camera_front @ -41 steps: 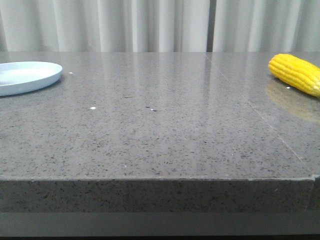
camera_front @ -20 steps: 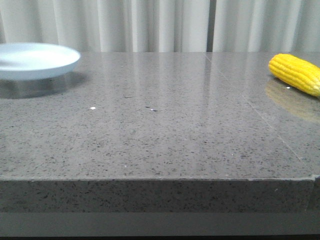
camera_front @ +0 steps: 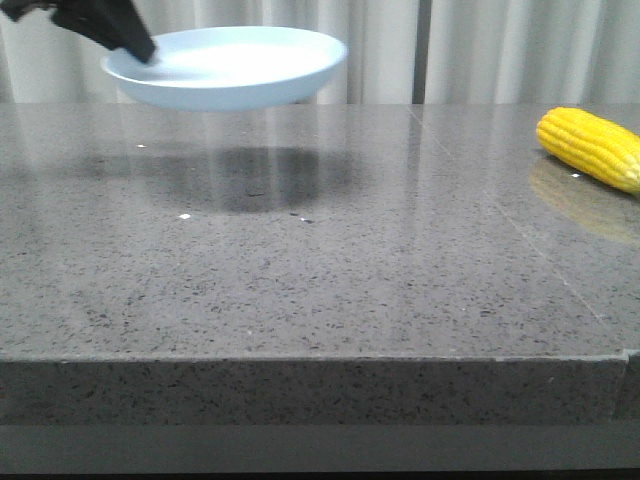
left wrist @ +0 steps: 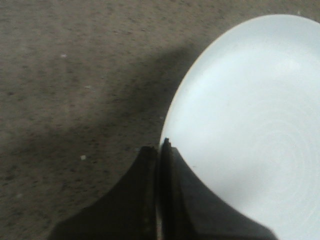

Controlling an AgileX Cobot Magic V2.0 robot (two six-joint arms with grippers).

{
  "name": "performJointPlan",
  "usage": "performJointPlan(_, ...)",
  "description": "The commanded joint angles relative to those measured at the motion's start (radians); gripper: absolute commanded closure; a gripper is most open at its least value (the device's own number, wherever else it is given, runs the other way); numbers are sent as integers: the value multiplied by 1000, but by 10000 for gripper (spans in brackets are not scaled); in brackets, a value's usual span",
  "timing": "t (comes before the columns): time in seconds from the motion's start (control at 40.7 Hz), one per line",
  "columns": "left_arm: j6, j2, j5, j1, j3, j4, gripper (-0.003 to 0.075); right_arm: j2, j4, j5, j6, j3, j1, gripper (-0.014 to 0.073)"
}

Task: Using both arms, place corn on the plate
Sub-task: 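Lift the plate with the left gripper and carry it toward the table center, then set the plate down, open the left gripper and raise it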

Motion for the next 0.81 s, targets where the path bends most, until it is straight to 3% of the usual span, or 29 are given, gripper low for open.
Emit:
performJointPlan(0.0, 3, -30, -26, -59, -33, -44, 741, 6, -3, -73, -7, -32, 2, -61)
performJointPlan(0.172, 3, 18, -18, -123, -32, -25, 741, 6, -3, -73, -7, -32, 2, -61)
performJointPlan(0.443, 3, 82, -5, -139, -32, 28, 723, 6, -3, -73, -7, -32, 2, -61)
performJointPlan(0.566, 3, 91, 29, -139, -32, 35, 565, 6, -3, -73, -7, -32, 2, -61)
performJointPlan(0.689, 3, 91, 65, -139, -42, 45, 320, 6, -3, -73, -7, -32, 2, -61)
performJointPlan(0.787, -23, 86, 94, -139, -65, 89, 241, 6, -3, -73, -7, -32, 2, -61)
